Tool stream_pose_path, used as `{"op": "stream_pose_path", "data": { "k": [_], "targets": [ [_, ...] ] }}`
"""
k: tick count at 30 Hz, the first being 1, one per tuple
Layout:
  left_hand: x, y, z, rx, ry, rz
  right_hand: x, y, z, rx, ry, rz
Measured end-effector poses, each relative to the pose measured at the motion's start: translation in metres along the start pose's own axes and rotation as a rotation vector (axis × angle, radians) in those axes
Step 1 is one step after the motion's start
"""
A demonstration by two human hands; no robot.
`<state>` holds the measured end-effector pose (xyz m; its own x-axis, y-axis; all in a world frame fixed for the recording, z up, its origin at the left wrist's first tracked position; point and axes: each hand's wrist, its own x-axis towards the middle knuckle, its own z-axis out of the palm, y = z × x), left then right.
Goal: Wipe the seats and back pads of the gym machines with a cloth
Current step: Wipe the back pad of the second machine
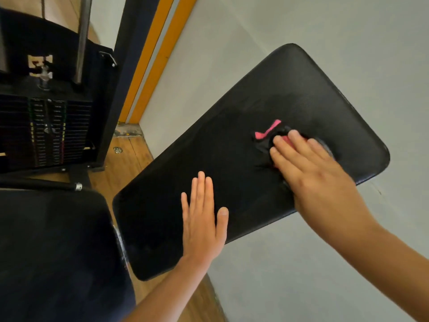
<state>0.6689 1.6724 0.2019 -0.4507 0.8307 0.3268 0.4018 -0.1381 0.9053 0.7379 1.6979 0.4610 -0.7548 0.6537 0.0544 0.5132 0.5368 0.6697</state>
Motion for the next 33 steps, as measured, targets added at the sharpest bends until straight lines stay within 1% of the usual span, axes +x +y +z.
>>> {"op": "stream_pose_path", "data": {
  "k": [5, 7, 10, 13, 15, 17, 22, 29, 33],
  "targets": [
    [-0.001, 0.001, 0.001, -0.018, -0.003, 0.009, -0.025, -0.027, 0.024, 0.051, -0.136, -0.161],
    [0.0, 0.003, 0.0, -0.024, -0.01, -0.006, -0.022, -0.021, 0.016, 0.073, -0.137, -0.18],
    [0.002, 0.003, -0.001, -0.025, -0.014, -0.029, -0.015, -0.003, -0.011, 0.127, -0.028, -0.12],
    [0.002, 0.002, 0.0, -0.011, -0.01, -0.039, -0.009, 0.03, -0.048, 0.166, 0.121, 0.024],
    [0.002, 0.002, 0.002, -0.011, -0.003, -0.038, -0.004, 0.053, -0.063, 0.143, 0.136, 0.142],
    [0.001, 0.003, 0.002, -0.011, 0.005, -0.041, -0.001, 0.062, -0.062, 0.135, 0.08, 0.194],
    [0.001, 0.002, 0.002, -0.015, 0.004, -0.039, -0.005, 0.039, -0.03, 0.117, 0.063, 0.157],
    [0.002, 0.004, -0.004, -0.006, -0.047, -0.046, -0.007, 0.034, -0.022, 0.118, 0.031, 0.112],
    [0.003, 0.001, -0.01, 0.05, -0.088, -0.027, -0.013, 0.017, -0.009, 0.153, -0.007, 0.062]
  ]
}}
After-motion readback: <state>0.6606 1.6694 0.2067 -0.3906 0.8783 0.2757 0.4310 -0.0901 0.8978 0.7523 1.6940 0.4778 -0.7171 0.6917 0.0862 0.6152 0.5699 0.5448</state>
